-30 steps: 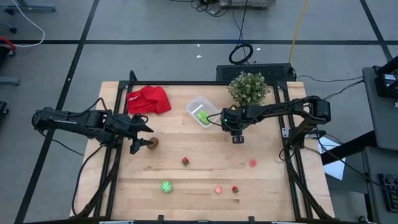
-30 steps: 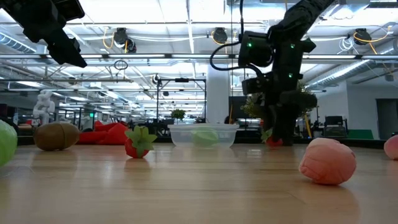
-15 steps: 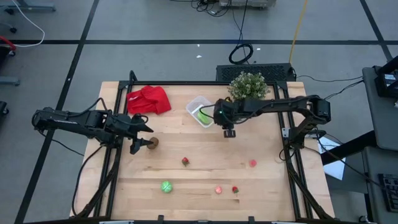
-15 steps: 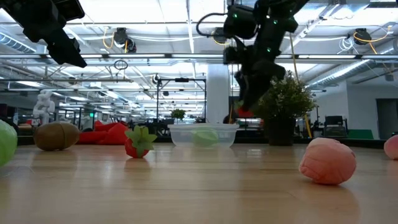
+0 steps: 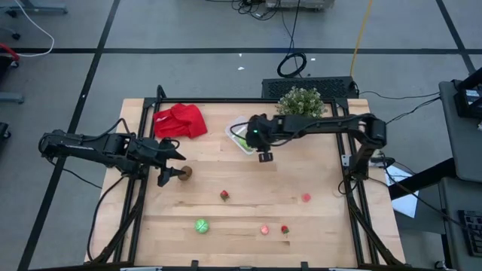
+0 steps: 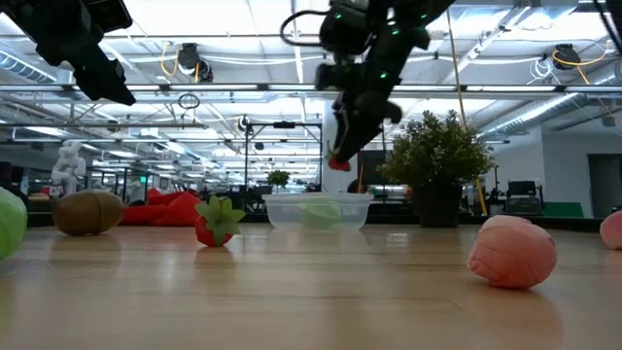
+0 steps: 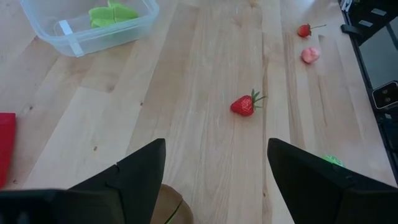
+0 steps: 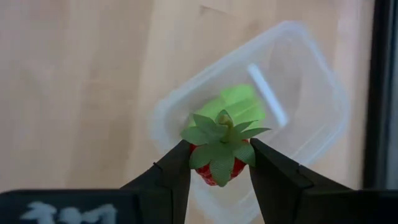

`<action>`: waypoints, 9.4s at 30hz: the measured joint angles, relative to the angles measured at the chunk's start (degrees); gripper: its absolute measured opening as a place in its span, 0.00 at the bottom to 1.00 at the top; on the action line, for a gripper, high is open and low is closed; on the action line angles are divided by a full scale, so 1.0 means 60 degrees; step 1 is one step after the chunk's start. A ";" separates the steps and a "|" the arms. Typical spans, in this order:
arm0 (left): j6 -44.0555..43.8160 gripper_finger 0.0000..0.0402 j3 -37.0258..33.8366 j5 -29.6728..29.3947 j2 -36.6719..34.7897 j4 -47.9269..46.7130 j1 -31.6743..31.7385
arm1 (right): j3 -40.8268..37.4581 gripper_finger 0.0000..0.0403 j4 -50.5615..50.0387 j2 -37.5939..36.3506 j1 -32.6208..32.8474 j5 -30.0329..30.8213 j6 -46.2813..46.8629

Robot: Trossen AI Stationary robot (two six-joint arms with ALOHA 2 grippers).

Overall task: Pick and placing Produce into tupperware
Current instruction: Put the top right red strawberry into the transparent bin, then put the brown kiwi into the transparent bin

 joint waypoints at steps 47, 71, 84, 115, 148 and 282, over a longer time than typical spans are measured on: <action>0.0695 0.71 0.0000 -0.0076 0.0002 -0.0007 0.0000 | 0.2726 0.33 0.0698 0.2653 -0.1474 -0.2060 -0.0005; 0.0674 0.71 0.0000 -0.0073 0.0000 -0.0007 0.0000 | 0.2711 0.33 0.0576 0.2746 -0.1776 -0.2533 0.0494; 0.0558 0.71 0.0000 -0.0071 0.0004 -0.0007 0.0000 | 0.2711 0.33 0.0528 0.2746 -0.1770 -0.2557 0.0531; 0.0510 0.71 0.0000 -0.0073 0.0002 -0.0011 0.0000 | 0.2689 0.33 0.0604 0.3238 -0.1901 -0.2779 0.0813; 0.0499 0.71 0.0000 -0.0073 0.0002 -0.0007 0.0000 | 0.2686 0.33 0.0495 0.3489 -0.2000 -0.3034 0.1069; -0.4452 0.71 0.0004 -0.1426 0.3595 -0.1245 0.0268 | 0.2686 0.51 -0.5858 0.1394 0.2442 0.0734 0.4018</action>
